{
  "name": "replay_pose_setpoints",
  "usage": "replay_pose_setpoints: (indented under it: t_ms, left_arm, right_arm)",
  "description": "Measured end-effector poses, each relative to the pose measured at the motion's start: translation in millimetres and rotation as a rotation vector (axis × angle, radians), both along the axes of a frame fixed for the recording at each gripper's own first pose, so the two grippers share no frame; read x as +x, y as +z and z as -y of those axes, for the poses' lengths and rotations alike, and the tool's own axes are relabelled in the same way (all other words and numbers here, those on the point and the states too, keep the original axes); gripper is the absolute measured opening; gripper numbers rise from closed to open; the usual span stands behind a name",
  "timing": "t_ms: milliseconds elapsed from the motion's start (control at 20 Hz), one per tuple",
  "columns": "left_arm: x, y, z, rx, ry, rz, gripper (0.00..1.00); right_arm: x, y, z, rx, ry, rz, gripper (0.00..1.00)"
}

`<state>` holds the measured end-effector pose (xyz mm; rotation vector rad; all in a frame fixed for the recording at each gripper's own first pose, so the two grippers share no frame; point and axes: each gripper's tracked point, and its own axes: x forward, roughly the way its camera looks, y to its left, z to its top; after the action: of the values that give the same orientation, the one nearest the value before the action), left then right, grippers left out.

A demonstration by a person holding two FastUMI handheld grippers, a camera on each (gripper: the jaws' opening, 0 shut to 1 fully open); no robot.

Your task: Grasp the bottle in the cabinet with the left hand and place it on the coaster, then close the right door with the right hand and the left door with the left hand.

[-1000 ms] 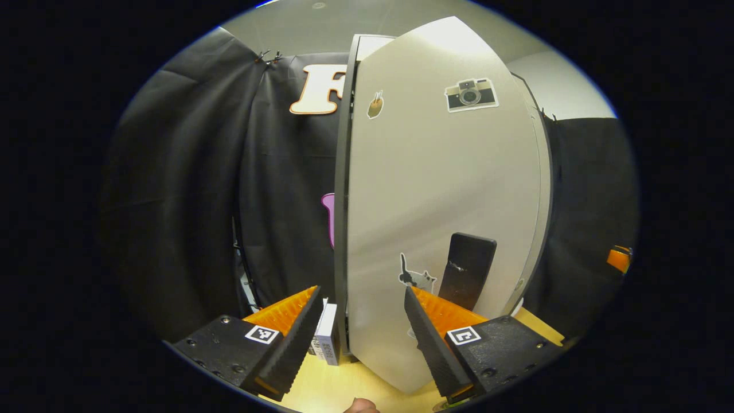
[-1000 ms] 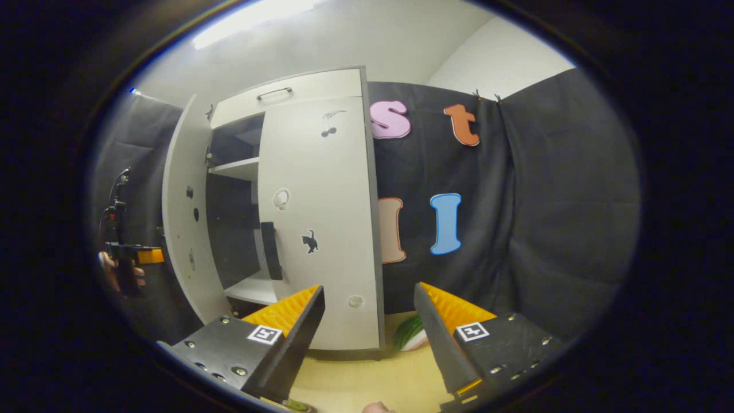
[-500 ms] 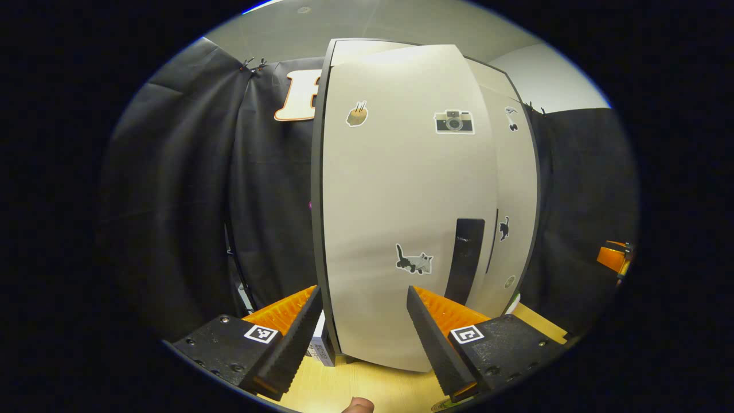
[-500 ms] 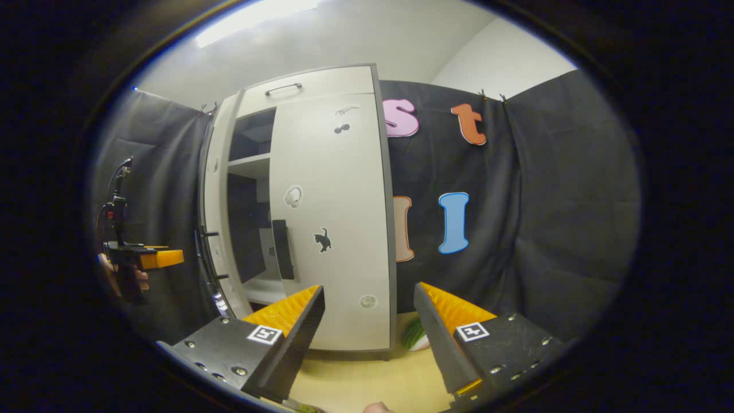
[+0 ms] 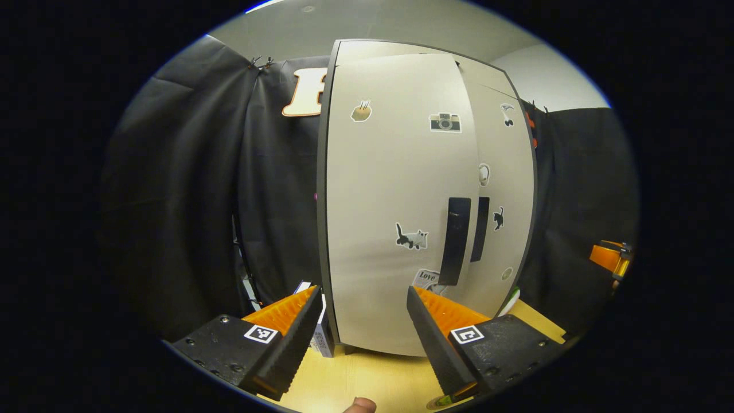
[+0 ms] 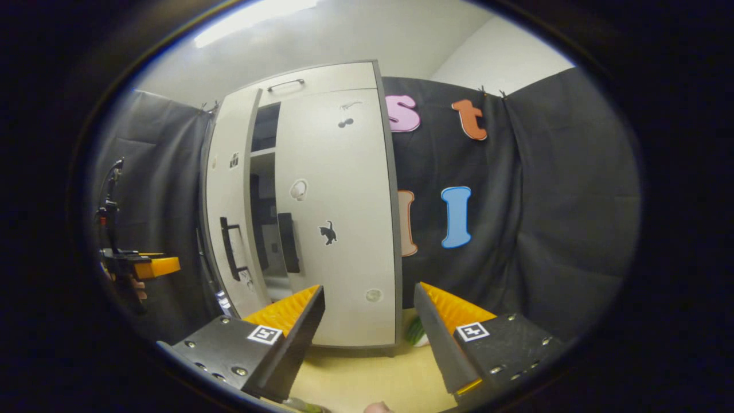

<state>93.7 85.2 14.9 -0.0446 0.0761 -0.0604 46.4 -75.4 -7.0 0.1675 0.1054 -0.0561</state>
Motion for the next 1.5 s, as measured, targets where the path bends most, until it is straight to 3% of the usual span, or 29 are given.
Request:
replay_pose_setpoints:
  t_ms: [350, 700, 1000, 1250, 1500]
  left_arm:
    - [-20, -12, 3, -0.027, 0.0, -0.014, 0.94]
    - [-34, -10, 14, 0.04, -0.009, 0.027, 0.94]
    - [-47, -10, 36, -0.01, -0.039, 0.035, 0.94]
    - [-57, 5, 46, 0.009, -0.045, 0.068, 0.94]
    - [-64, 12, 48, -0.013, -0.015, 0.078, 0.95]
  right_arm:
    - [-6, -3, -4, 0.006, 0.017, -0.004, 0.95]
    - [-9, -21, -5, -0.007, 0.026, -0.027, 0.95]
    - [-17, -15, -4, 0.005, 0.045, -0.002, 0.92]
    - [-23, -7, 4, 0.018, 0.06, 0.024, 0.93]
    - [-31, -5, 19, 0.055, 0.056, 0.038, 0.94]
